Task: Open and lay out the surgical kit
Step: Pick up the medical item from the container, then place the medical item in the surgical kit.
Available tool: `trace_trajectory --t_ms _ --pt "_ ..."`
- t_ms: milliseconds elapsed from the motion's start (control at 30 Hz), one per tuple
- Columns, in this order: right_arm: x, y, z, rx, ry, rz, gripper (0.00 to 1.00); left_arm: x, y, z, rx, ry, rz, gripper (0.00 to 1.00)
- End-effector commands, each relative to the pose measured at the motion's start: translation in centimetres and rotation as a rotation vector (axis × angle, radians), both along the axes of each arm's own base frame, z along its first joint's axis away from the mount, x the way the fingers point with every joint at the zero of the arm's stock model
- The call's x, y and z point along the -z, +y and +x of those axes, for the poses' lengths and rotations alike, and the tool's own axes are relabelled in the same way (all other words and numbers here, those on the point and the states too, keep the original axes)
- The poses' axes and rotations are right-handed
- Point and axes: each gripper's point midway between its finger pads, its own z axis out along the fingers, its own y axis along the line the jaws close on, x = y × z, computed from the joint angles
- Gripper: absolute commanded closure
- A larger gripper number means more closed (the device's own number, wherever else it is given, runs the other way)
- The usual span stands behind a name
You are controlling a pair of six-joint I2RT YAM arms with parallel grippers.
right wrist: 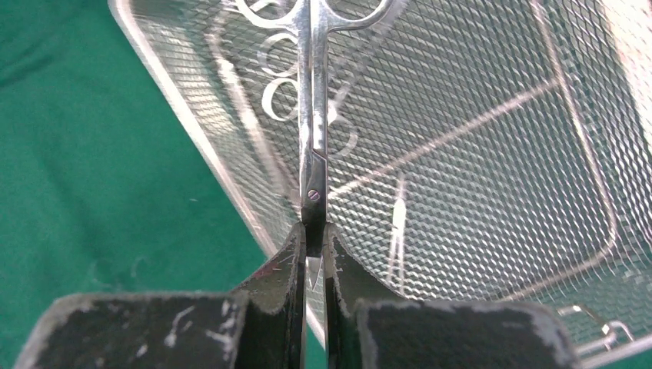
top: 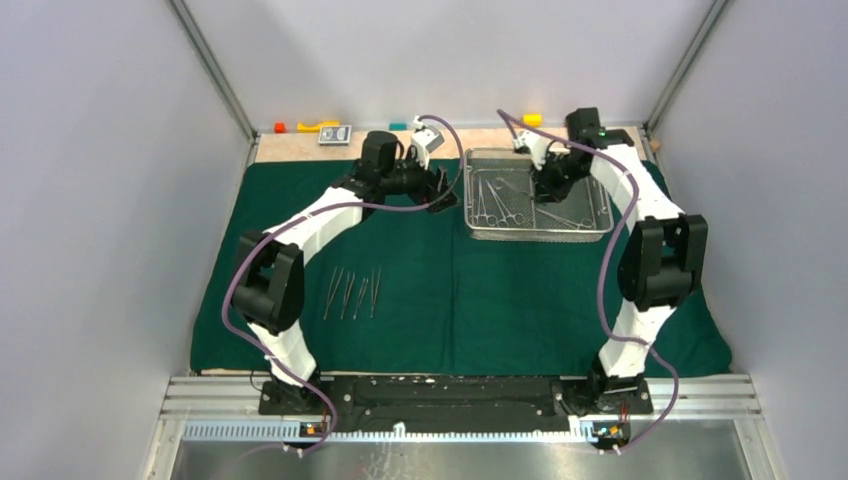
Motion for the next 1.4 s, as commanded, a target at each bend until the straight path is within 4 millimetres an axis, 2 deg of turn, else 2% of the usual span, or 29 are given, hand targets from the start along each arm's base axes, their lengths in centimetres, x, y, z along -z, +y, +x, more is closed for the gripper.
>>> trace_trajectory --t_ms 0,233,400,600,800,900,1367 --pt "-3.6 4.4 -2.1 -0.118 -0.132 0.052 1.00 -3.3 -0.8 -1.6 0.052 0.051 -0.102 0.16" --pt "-4.7 9.3 -5.6 -0.214 -0.201 0.061 1.00 -3.7 -0.9 -2.6 0.065 0.239 -0.209 0.13" --pt "-4.9 11.1 -6.7 -0.241 -0.217 0.057 1.00 -3.7 -1.8 -3.7 0.119 0.366 -0.273 0.12" --pt "-5.5 11.9 -7.0 -0.249 -0.233 0.060 1.00 -2.5 -2.1 -4.6 0.145 0.469 -0.305 0.18" --pt "-5.6 12.2 -7.0 -0.250 -0.242 0.060 1.00 -1.7 -2.5 -5.2 0.168 0.540 -0.329 0.35" --pt "-5.5 12.4 -7.0 -0.250 -0.242 0.056 1.00 -1.5 -2.7 -5.1 0.173 0.552 -0.338 0.42" --pt "-5.2 12.7 -7.4 -0.269 -0.239 0.047 1.00 -1.4 -2.9 -4.8 0.177 0.570 -0.354 0.61"
